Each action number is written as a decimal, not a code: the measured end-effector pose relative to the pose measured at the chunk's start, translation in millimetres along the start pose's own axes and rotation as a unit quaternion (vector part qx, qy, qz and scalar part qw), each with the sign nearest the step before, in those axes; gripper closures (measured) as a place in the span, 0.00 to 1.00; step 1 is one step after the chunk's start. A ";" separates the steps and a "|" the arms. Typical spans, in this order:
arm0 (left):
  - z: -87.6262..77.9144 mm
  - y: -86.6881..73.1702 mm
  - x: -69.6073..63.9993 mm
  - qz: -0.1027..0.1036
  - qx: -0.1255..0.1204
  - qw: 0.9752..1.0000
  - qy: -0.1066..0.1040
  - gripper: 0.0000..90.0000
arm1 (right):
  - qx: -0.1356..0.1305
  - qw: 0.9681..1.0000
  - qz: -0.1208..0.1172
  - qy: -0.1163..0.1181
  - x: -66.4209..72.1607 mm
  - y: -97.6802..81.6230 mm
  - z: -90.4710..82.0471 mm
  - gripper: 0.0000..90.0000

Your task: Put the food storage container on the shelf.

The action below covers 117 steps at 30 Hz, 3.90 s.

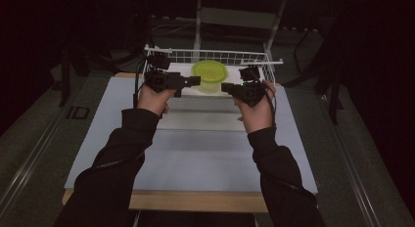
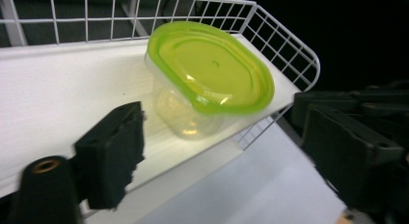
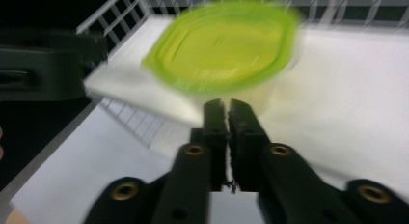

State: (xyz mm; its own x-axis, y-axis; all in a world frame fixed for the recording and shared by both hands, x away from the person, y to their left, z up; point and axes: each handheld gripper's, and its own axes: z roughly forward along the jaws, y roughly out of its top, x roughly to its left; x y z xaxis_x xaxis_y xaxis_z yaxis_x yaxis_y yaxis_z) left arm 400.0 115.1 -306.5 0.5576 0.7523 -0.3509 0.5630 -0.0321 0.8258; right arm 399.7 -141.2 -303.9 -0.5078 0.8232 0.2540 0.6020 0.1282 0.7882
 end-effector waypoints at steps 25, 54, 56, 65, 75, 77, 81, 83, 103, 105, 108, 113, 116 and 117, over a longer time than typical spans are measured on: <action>-17.3 -90.7 8.9 0.080 -0.020 0.996 -0.026 0.02 | 0.016 1.000 0.017 -0.014 2.6 -9.0 52.9 0.97; -24.0 -97.6 11.3 0.091 -0.027 0.995 -0.035 0.02 | 0.012 1.000 0.000 0.017 16.8 -8.3 59.6 0.71; -26.0 -97.8 10.1 0.093 -0.031 0.994 -0.037 0.02 | 0.006 1.000 -0.012 0.025 20.6 -12.1 53.0 0.61; -36.6 -107.8 0.3 0.117 -0.034 0.992 -0.045 0.02 | 0.003 0.995 -0.065 0.081 24.8 -41.1 31.3 0.32; -39.9 -128.6 -0.8 0.116 -0.028 0.991 -0.064 0.02 | -0.002 0.992 -0.078 0.094 15.4 -79.4 19.4 0.28; -40.1 -133.5 0.4 0.114 -0.026 0.991 -0.067 0.02 | 0.002 0.992 -0.083 0.095 13.0 -86.4 17.6 0.27; -40.5 -146.2 3.0 0.119 -0.024 0.990 -0.071 0.02 | 0.001 0.991 -0.089 0.097 8.9 -97.6 14.5 0.26; -40.3 -152.4 4.1 0.123 -0.019 0.990 -0.068 0.02 | -0.002 0.990 -0.106 0.088 5.3 -111.3 14.0 0.23; -39.9 -196.9 17.1 0.131 0.011 0.990 -0.059 0.02 | 0.012 0.992 -0.109 0.067 -37.2 -179.1 5.4 0.23; -40.4 -200.1 18.8 0.129 0.013 0.990 -0.058 0.02 | 0.011 0.992 -0.110 0.063 -40.7 -181.7 2.0 0.22; -41.9 -205.5 21.8 0.128 0.014 0.990 -0.055 0.02 | 0.007 0.992 -0.111 0.057 -44.8 -186.5 -3.5 0.22; -45.2 -213.7 28.3 0.122 0.019 0.991 -0.050 0.02 | 0.010 0.993 -0.108 0.056 -49.6 -196.0 -12.8 0.22; -48.2 -216.2 31.0 0.118 0.021 0.992 -0.045 0.02 | 0.011 0.993 -0.109 0.052 -52.1 -201.4 -18.4 0.22; -49.1 -216.9 31.8 0.118 0.022 0.992 -0.044 0.02 | 0.013 0.993 -0.107 0.053 -53.0 -203.0 -20.1 0.22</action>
State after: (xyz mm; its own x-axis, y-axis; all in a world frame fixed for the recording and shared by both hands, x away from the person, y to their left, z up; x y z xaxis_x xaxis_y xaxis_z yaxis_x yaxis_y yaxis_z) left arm 265.7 178.3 -475.2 0.7272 0.6598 -0.1895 0.4361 -0.2308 0.8698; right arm 292.1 -222.0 -466.1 -0.6867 0.7132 0.1406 0.4880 0.3090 0.8163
